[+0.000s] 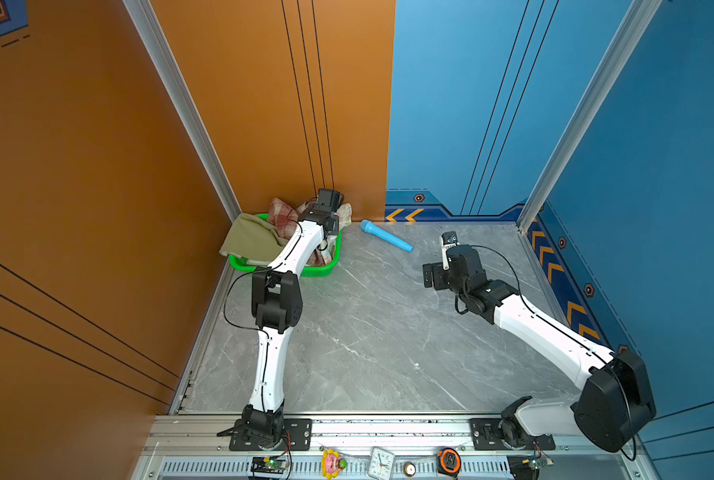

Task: Fold and stack the skirts
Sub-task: 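Reach the left gripper into the green basket and grasp the floral skirt, then lift the floral skirt out with the left gripper and lay it on the table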

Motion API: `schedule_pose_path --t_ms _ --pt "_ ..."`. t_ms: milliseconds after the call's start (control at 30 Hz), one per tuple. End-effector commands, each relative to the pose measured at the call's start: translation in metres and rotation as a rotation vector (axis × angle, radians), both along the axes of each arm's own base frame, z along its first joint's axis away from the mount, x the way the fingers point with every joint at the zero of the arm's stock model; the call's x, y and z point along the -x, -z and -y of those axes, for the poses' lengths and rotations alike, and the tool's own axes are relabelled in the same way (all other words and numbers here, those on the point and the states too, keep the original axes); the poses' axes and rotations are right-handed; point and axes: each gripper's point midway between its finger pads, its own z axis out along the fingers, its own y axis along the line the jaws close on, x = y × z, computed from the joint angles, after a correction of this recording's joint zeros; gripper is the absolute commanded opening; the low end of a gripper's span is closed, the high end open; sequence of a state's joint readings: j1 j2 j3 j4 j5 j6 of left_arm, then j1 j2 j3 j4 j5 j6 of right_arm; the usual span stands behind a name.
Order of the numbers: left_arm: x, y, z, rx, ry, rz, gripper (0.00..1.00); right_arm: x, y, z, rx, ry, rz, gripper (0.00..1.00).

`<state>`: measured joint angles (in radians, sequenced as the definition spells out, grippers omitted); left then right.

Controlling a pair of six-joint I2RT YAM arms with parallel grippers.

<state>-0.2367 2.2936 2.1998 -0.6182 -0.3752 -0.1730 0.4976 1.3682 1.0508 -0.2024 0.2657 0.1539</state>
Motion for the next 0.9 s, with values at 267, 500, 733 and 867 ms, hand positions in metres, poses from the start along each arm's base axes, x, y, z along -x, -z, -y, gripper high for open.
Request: schedule_pose_path --t_ms 267,500,733,867 --pt "0.034 -0.176 0.0 0.219 0.09 0.361 0.0 -0.011 -0.024 0.011 -0.043 0.076 0.042 1.0" --pt "0.063 -0.243 0.019 0.367 0.224 0.526 0.0 -0.018 -0.036 0.042 -0.109 0.203 0.056 1.0" --pt "0.074 -0.271 0.011 0.47 0.257 0.612 0.0 -0.016 -0.047 0.079 -0.234 0.311 0.073 1.0" --pt "0.075 -0.288 -0.004 0.497 0.235 0.658 0.0 -0.015 -0.048 0.08 -0.245 0.312 0.077 1.0"
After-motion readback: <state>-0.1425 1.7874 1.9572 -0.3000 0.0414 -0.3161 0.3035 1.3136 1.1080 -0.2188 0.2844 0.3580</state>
